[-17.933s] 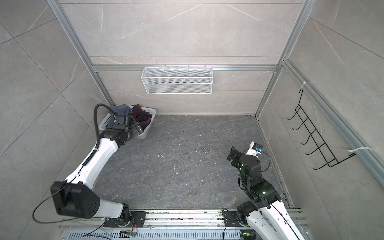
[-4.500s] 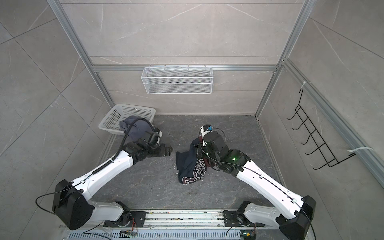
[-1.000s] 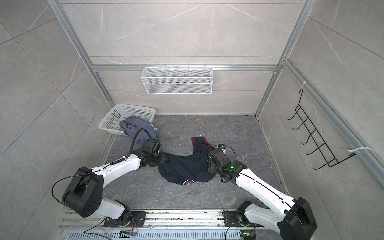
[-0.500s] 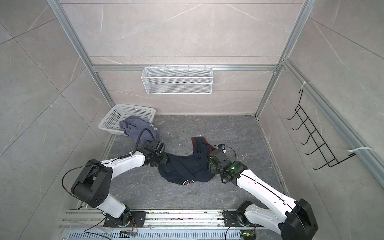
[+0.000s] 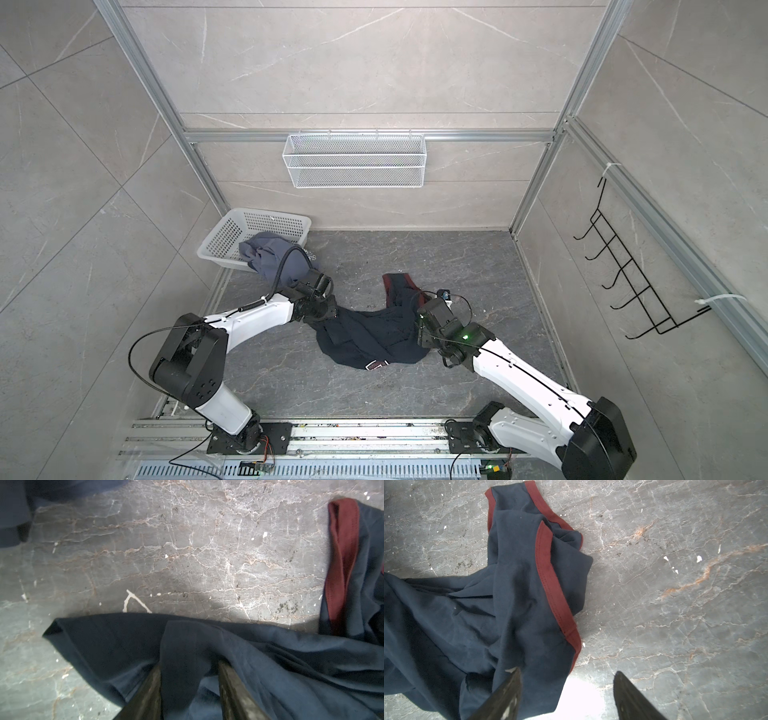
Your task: Fold and stack the tank tops
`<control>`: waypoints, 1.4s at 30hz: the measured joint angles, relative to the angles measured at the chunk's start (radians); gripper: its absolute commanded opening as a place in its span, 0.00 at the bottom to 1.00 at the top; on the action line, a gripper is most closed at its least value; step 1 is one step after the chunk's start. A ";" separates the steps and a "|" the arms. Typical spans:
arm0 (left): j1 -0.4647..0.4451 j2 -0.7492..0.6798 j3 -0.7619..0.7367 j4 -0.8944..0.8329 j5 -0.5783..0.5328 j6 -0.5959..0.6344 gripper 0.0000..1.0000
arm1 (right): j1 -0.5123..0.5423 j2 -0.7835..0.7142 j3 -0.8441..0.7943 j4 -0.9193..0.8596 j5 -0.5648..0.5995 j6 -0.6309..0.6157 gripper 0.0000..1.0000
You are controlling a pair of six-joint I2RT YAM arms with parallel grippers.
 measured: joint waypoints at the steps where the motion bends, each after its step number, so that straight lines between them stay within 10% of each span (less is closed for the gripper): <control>1: 0.003 0.006 0.001 0.002 0.000 0.003 0.37 | 0.000 -0.001 0.000 0.000 0.000 0.000 0.71; 10: 0.009 0.006 -0.001 -0.001 -0.003 0.012 0.01 | 0.000 -0.005 0.000 0.000 -0.004 0.000 0.71; 24: 0.001 -0.468 -0.229 -0.021 -0.072 0.015 0.00 | -0.147 0.225 0.146 0.046 -0.188 -0.042 0.62; 42: 0.001 -0.464 -0.272 -0.057 -0.126 0.006 0.00 | -0.250 0.285 0.028 0.198 -0.487 -0.102 0.41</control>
